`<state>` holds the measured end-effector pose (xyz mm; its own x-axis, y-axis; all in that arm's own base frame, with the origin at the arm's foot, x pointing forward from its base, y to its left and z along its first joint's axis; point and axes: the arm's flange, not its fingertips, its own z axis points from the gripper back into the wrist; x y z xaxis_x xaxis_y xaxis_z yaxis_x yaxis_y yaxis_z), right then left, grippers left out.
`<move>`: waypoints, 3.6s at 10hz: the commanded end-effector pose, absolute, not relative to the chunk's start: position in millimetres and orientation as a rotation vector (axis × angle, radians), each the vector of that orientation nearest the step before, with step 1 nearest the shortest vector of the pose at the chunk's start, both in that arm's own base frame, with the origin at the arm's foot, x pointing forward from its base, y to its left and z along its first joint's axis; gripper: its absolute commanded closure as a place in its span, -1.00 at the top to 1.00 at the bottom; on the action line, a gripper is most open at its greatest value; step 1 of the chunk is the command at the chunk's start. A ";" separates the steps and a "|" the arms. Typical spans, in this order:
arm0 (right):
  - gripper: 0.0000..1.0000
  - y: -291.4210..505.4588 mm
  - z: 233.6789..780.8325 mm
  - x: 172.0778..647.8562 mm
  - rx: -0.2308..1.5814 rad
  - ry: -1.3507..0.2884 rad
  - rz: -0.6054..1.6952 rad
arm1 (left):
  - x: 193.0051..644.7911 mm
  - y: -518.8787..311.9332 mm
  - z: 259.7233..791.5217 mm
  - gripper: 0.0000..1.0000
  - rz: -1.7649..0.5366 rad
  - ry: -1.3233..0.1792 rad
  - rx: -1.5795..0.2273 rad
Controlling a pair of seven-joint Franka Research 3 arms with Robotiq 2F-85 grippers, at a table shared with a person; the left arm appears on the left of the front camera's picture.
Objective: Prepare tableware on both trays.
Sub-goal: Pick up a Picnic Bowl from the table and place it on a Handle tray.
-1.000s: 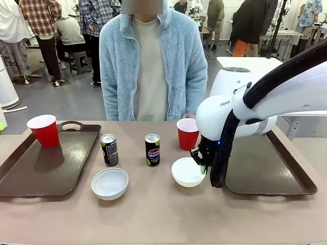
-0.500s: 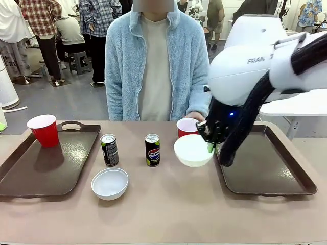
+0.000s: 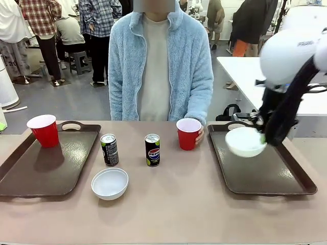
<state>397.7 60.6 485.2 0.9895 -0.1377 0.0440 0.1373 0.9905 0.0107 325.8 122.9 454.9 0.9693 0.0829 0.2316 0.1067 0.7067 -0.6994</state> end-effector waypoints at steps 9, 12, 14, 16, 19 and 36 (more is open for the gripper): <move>-1.00 54.0 503.0 261.1 -0.129 0.030 0.140 | 326.2 125.3 454.7 1.00 -0.027 -0.269 -0.804; -1.00 50.6 500.3 281.2 -0.056 0.037 0.091 | 326.2 125.3 454.7 1.00 -0.027 -0.269 -0.804; -1.00 46.1 486.2 329.8 0.051 0.012 -0.057 | 326.2 125.3 454.7 1.00 -0.027 -0.269 -0.804; -1.00 41.4 451.8 372.5 0.068 0.015 -0.080 | 326.2 125.3 454.7 1.00 -0.027 -0.269 -0.804; -1.00 36.8 395.1 408.4 0.034 0.065 -0.071 | 326.2 125.3 454.7 1.00 -0.027 -0.269 -0.804; 0.97 40.6 457.2 384.4 0.026 0.012 -0.053 | 326.2 125.3 454.7 1.00 -0.027 -0.269 -0.804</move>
<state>375.8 43.6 475.4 0.9983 -0.0586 -0.0015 0.0586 0.9978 0.0322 325.9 123.0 454.8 0.9696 0.0826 0.2303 0.1059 0.7070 -0.6992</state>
